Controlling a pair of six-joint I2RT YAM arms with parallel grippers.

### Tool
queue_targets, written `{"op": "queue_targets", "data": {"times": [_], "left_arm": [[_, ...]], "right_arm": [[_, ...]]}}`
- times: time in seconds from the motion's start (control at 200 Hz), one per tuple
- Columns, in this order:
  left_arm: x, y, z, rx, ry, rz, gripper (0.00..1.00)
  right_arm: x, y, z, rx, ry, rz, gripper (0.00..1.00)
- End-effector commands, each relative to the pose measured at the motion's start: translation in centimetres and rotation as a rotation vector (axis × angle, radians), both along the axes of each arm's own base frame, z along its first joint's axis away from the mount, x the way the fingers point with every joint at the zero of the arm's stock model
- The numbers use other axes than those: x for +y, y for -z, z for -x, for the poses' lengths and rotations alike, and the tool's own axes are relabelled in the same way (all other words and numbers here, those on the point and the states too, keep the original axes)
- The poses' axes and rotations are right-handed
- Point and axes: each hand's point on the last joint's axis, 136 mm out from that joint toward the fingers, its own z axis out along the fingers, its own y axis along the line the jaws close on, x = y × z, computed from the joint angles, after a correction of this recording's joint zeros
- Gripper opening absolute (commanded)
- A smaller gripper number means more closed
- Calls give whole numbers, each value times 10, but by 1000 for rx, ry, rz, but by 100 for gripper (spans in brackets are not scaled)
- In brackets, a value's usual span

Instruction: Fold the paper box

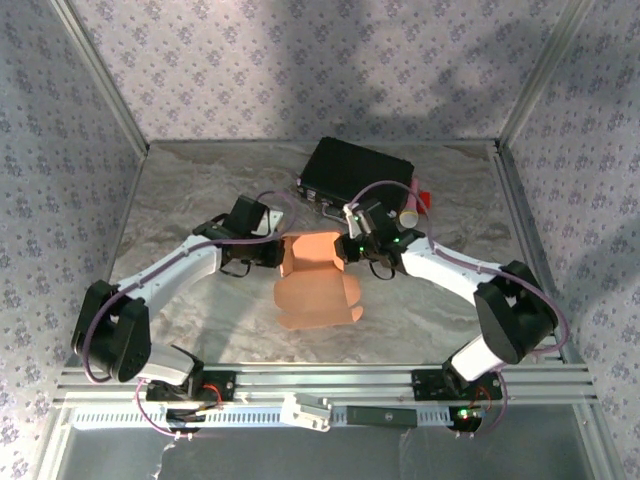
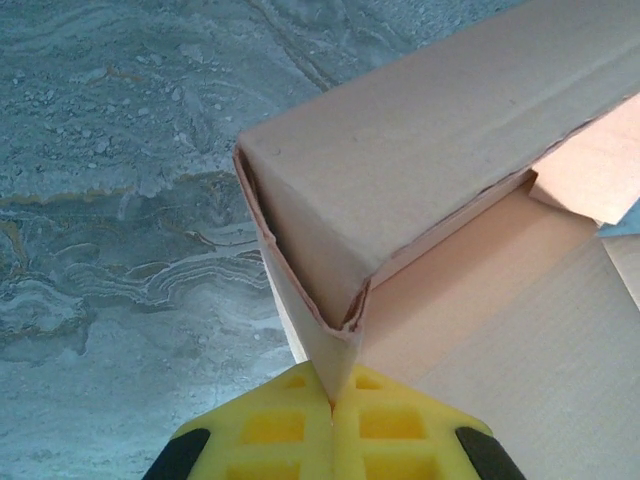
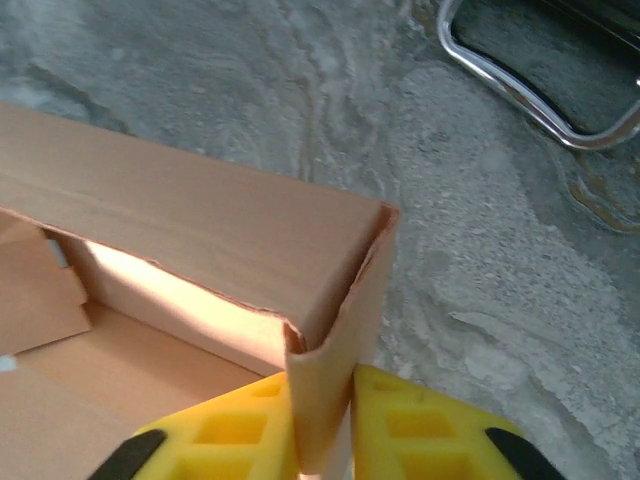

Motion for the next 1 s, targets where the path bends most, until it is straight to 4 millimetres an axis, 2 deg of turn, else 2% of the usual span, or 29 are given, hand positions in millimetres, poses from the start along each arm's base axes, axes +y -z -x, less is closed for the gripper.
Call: {"op": "queue_targets", "data": {"times": [0.0,0.155,0.27,0.54,0.73,0.899,0.994], "left_arm": [[-17,-17,-4,-28,38,44,0],[-18,-15,-3,-26,42,33,0],[-17,-13,-2,-23,38,24,0],[-16,-5,-3,-17,26,-17,0],[-11,3,-4,-10,19,-63,0],[-9,8,-5,-5,20,-83,0],[-10,11,-6,0,19,-87,0]], "right_arm": [[10,-2,-6,-29,22,49,12],[11,10,-11,-23,95,99,7],[9,18,-16,-17,175,141,0],[7,31,-15,-19,296,252,0],[10,31,-24,-16,280,218,10],[14,30,-31,-22,252,207,13],[11,30,-36,-27,266,211,14]]}}
